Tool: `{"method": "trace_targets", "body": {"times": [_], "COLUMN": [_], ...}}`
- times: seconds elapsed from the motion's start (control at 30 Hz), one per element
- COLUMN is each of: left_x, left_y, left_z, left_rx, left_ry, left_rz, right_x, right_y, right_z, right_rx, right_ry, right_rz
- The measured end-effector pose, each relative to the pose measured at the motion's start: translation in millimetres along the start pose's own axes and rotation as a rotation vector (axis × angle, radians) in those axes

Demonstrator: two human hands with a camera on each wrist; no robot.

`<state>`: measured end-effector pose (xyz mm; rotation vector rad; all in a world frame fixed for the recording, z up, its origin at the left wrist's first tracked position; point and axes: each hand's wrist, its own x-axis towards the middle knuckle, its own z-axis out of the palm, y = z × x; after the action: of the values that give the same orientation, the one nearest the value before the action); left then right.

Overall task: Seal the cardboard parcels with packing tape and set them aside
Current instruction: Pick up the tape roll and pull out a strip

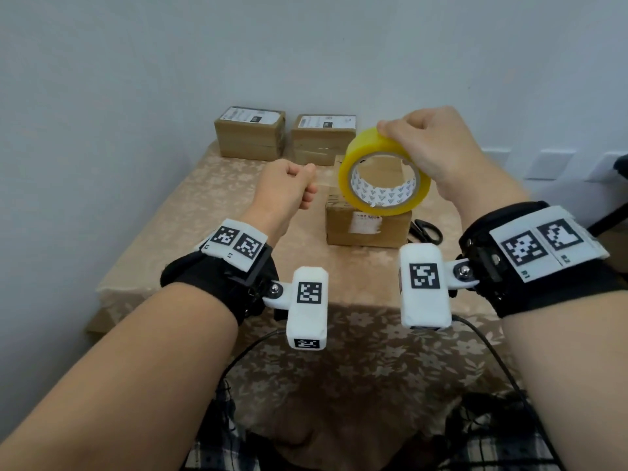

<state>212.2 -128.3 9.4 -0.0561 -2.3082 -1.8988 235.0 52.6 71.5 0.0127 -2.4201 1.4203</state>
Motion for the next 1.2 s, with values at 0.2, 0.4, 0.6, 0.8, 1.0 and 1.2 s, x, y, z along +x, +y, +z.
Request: {"method": "trace_targets", "body": {"times": [0.2, 0.4, 0.6, 0.8, 1.0, 1.2], "left_x": [2, 2, 2, -6, -11, -13], "left_y": [-4, -5, -10, -4, -3, -2], "left_z": [2, -4, 1, 9, 13, 14], "left_rx": [0.000, -0.021, -0.063, -0.249, -0.295, -0.324], "left_ry": [0.034, 0.123, 0.069, -0.005, -0.034, -0.039], "left_rz": [-0.033, -0.053, -0.150, -0.247, -0.281, -0.313], "right_x": [-1, -1, -1, -8, -14, -15], "right_y": [-2, -1, 9, 18, 23, 26], "right_z": [6, 8, 9, 13, 22, 26], "right_rx": [-0.084, -0.228, -0.342, -0.239, 0.074, 0.346], "right_ry": [-0.004, 0.016, 0.089, 0.222, 0.247, 0.280], "right_rz": [-0.046, -0.064, -0.063, 0.017, 0.221, 0.299]}}
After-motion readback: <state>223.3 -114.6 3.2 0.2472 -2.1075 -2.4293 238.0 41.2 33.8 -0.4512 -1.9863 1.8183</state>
